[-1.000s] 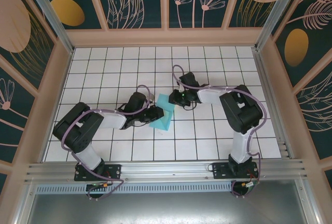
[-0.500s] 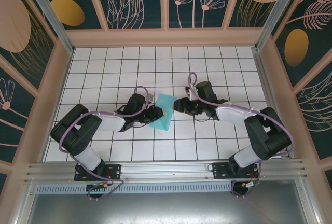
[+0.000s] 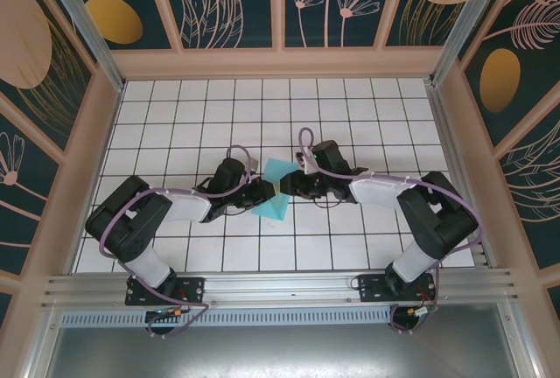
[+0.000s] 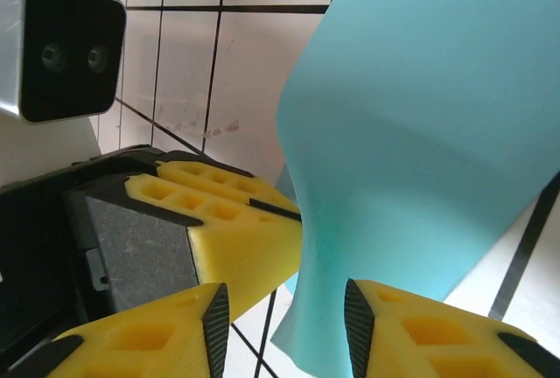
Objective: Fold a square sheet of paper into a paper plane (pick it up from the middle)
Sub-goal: Fold the triangle a second time at the center of the table.
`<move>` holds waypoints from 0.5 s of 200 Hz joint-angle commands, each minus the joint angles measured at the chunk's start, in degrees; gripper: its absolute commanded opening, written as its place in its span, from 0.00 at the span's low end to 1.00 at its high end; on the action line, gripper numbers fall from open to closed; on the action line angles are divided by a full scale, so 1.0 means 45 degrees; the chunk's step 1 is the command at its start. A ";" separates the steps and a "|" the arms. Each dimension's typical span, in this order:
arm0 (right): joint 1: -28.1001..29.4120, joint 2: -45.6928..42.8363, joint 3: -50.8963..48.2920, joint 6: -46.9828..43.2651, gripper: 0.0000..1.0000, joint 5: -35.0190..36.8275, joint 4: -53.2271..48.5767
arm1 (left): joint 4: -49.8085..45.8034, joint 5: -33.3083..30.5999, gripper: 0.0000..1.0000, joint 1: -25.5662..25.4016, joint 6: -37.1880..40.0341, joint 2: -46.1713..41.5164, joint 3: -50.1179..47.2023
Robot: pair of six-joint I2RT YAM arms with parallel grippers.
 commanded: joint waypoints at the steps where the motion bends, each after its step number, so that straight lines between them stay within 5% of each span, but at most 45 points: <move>1: 0.0103 0.0311 0.0459 0.0017 0.36 0.0209 0.0141 | 0.0007 0.0186 0.14 -0.0080 0.0406 0.0006 0.0274; 53: 0.0167 0.0536 0.0698 -0.0427 0.04 0.0147 -0.0210 | -0.0123 -0.0029 0.14 -0.0102 0.0339 -0.0282 0.0249; 100: 0.0680 0.0706 0.1354 -0.1946 0.00 -0.0519 -0.0537 | -0.2715 -0.2185 0.18 0.0336 0.0474 -0.2310 0.0360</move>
